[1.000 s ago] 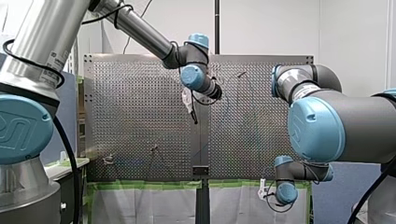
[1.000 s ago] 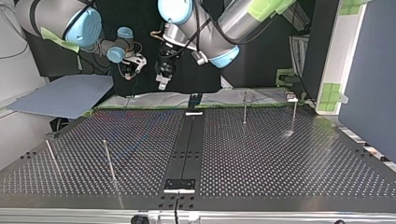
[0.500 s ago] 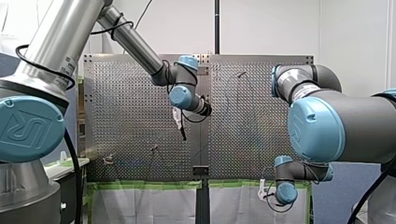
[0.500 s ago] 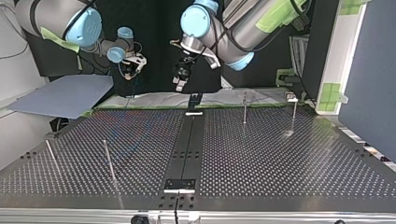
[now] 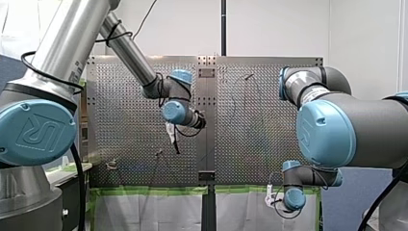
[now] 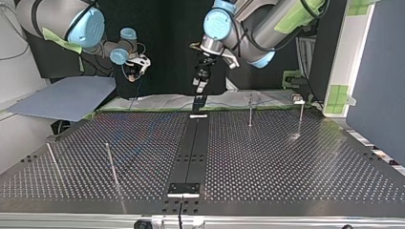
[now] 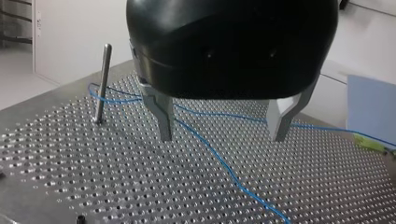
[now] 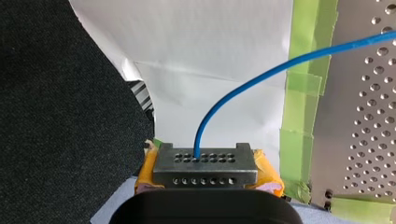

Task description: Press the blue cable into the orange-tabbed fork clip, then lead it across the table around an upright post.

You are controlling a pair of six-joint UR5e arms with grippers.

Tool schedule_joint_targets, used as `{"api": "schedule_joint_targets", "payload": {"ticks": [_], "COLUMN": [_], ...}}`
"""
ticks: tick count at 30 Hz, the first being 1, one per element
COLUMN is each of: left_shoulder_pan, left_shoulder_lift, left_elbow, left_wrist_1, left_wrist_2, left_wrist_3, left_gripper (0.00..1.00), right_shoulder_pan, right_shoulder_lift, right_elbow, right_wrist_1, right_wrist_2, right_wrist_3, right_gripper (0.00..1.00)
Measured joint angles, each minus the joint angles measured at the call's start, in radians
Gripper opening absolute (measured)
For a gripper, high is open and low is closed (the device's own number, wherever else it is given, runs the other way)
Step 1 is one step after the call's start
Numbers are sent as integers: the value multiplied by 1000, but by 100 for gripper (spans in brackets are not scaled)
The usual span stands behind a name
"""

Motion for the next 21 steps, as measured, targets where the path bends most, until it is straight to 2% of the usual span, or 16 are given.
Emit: {"api": "schedule_joint_targets", "payload": {"ticks": [11,21], "left_shoulder_pan": [11,13], "left_shoulder_lift": [0,0], "left_elbow": [-98,-197], "left_wrist_1": [98,198], "left_wrist_2": [-8,-40], "left_wrist_3": [37,68], "left_gripper": [98,98], "right_shoulder_pan": [5,13], "right_shoulder_lift": [0,0], "right_elbow": [-3,-3], "right_wrist_1": [8,11], "right_wrist_2": [0,7], "right_wrist_3": [0,0], "right_gripper": [0,0]}}
